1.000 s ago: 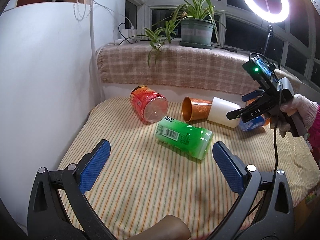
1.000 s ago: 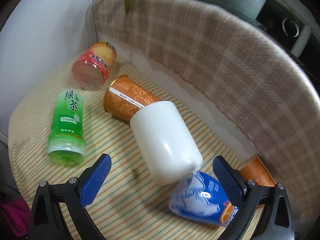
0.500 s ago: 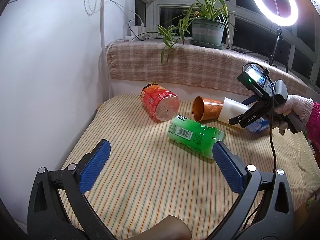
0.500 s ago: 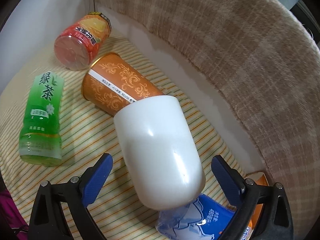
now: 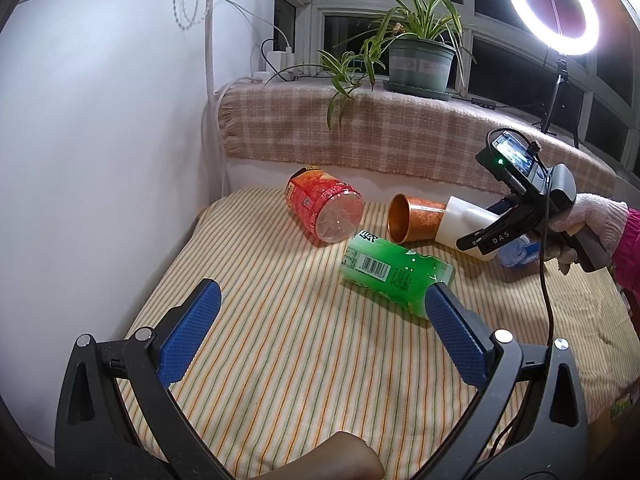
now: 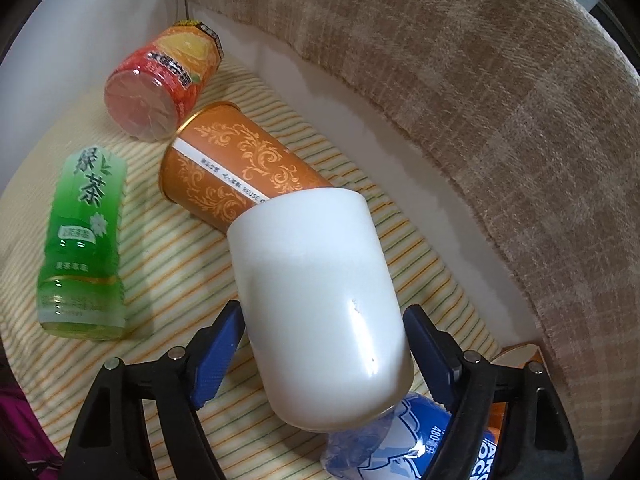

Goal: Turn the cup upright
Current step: 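Lift the white cup with the right gripper toward the left gripper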

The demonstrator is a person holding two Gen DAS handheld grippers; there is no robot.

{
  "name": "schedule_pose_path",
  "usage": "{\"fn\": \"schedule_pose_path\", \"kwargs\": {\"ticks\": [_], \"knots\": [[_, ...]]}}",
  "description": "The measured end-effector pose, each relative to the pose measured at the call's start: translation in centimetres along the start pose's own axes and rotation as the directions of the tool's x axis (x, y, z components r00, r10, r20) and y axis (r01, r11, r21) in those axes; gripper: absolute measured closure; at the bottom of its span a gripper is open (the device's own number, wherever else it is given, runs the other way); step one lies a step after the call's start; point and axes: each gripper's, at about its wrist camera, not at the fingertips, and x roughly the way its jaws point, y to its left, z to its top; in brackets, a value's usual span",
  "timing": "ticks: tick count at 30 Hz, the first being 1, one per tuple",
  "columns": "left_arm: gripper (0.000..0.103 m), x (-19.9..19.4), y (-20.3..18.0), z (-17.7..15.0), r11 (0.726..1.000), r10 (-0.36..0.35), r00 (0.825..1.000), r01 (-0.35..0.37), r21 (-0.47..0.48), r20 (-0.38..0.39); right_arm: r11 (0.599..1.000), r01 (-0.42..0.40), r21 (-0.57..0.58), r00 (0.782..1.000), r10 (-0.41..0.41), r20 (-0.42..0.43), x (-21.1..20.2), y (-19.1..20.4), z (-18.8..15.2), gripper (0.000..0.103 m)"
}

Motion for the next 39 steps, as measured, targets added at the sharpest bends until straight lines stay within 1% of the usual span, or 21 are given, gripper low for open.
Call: {"fn": "schedule_pose_path", "kwargs": {"ticks": [9, 13, 17, 21, 25, 26, 30, 32, 34, 39], "knots": [[0.0, -0.5, -0.2, 0.0, 1.0, -0.002, 1.0, 0.002, -0.001, 0.009, 0.991, -0.072, 0.111, 0.997, 0.072, 0.006, -2.3, 0.1, -0.6, 0.023], [0.0, -0.8, -0.5, -0.1, 1.0, -0.009, 1.0, 0.009, 0.005, 0.011, 0.979, -0.106, 0.172, 0.994, 0.105, 0.016, -3.5, 0.5, -2.1, 0.023], [0.0, -1.1, -0.8, -0.1, 1.0, -0.018, 1.0, 0.018, 0.012, 0.015, 0.967, -0.127, 0.223, 0.992, 0.123, 0.033, -4.4, 0.7, -3.3, 0.023], [0.0, -1.2, -1.2, -0.2, 0.999, -0.03, 0.999, 0.029, 0.019, 0.017, 0.942, -0.163, 0.294, 0.987, 0.151, 0.064, -5.2, 0.4, -6.3, 0.023], [0.0, -1.3, -1.7, -0.2, 0.999, -0.04, 0.999, 0.039, 0.025, 0.018, 0.914, -0.199, 0.353, 0.98, 0.179, 0.091, -5.8, 0.7, -8.1, 0.023], [0.0, -1.3, -1.7, -0.2, 0.999, -0.043, 0.999, 0.042, 0.024, 0.018, 0.9, -0.218, 0.377, 0.976, 0.193, 0.103, -6.2, 0.7, -8.8, 0.023], [0.0, -1.3, -2.0, -0.3, 0.998, -0.053, 0.998, 0.053, 0.023, 0.014, 0.867, -0.279, 0.413, 0.959, 0.231, 0.163, -7.3, 1.1, -10.8, 0.023], [0.0, -1.3, -2.2, -0.4, 0.998, -0.058, 0.998, 0.058, 0.026, 0.011, 0.838, -0.331, 0.433, 0.942, 0.266, 0.206, -7.8, 0.9, -11.7, 0.023], [0.0, -1.4, -2.4, -0.5, 0.998, -0.06, 0.998, 0.06, 0.03, 0.01, 0.805, -0.379, 0.456, 0.924, 0.298, 0.241, -7.9, 0.9, -12.0, 0.023], [0.0, -1.5, -2.6, -0.5, 0.997, -0.065, 0.998, 0.065, 0.033, 0.006, 0.743, -0.451, 0.494, 0.89, 0.331, 0.314, -9.2, 0.7, -13.2, 0.023]]}}
